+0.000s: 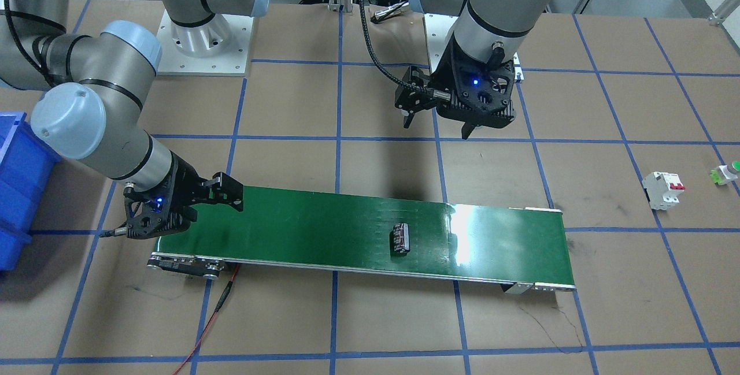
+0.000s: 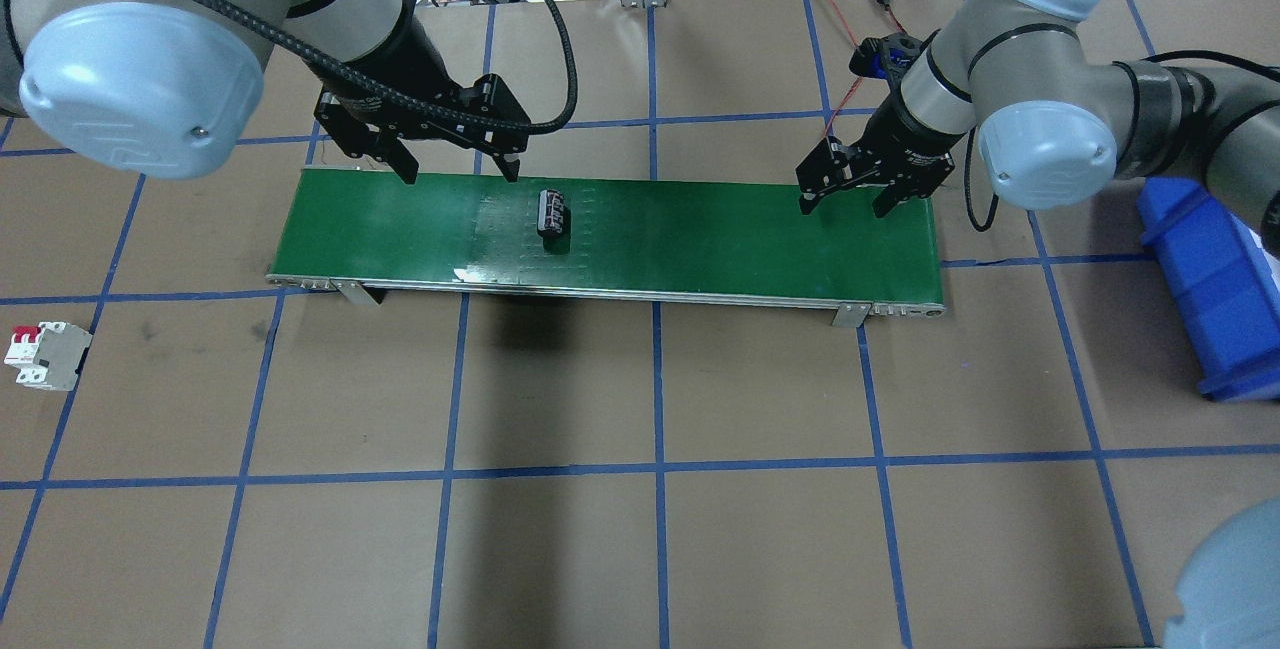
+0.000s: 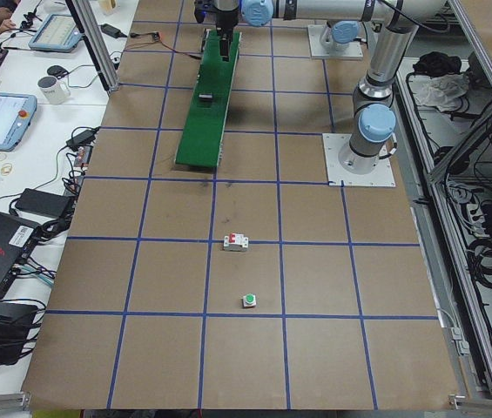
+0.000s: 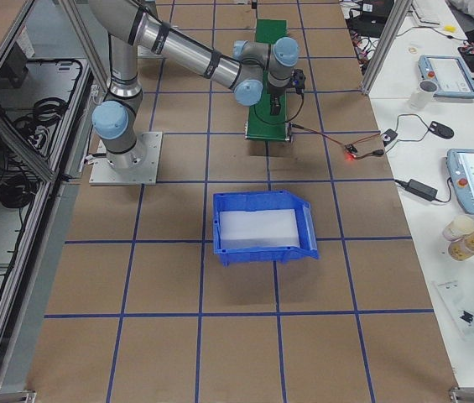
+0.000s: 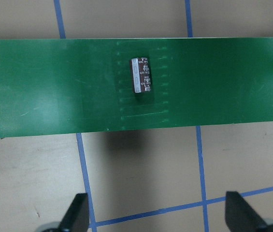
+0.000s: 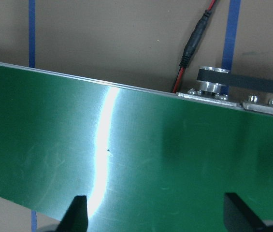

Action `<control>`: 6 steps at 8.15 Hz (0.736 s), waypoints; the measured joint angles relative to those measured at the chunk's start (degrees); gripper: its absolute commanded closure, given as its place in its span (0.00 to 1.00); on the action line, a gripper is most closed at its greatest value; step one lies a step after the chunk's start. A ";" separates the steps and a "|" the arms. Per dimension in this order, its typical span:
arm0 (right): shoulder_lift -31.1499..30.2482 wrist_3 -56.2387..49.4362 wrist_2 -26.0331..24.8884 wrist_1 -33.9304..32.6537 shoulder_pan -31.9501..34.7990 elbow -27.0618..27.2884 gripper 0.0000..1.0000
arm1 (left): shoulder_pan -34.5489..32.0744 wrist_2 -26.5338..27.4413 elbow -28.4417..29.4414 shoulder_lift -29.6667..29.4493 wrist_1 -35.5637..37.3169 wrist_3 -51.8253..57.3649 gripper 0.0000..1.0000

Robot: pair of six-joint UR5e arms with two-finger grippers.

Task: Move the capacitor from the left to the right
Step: 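Hold the left gripper above the belt while the right gripper lowers toward the capacitor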

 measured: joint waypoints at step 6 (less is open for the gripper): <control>0.68 0.78 -0.67 -0.19 0.28 -0.07 0.00 | -0.02 -0.20 -0.23 0.00 0.34 -0.01 0.00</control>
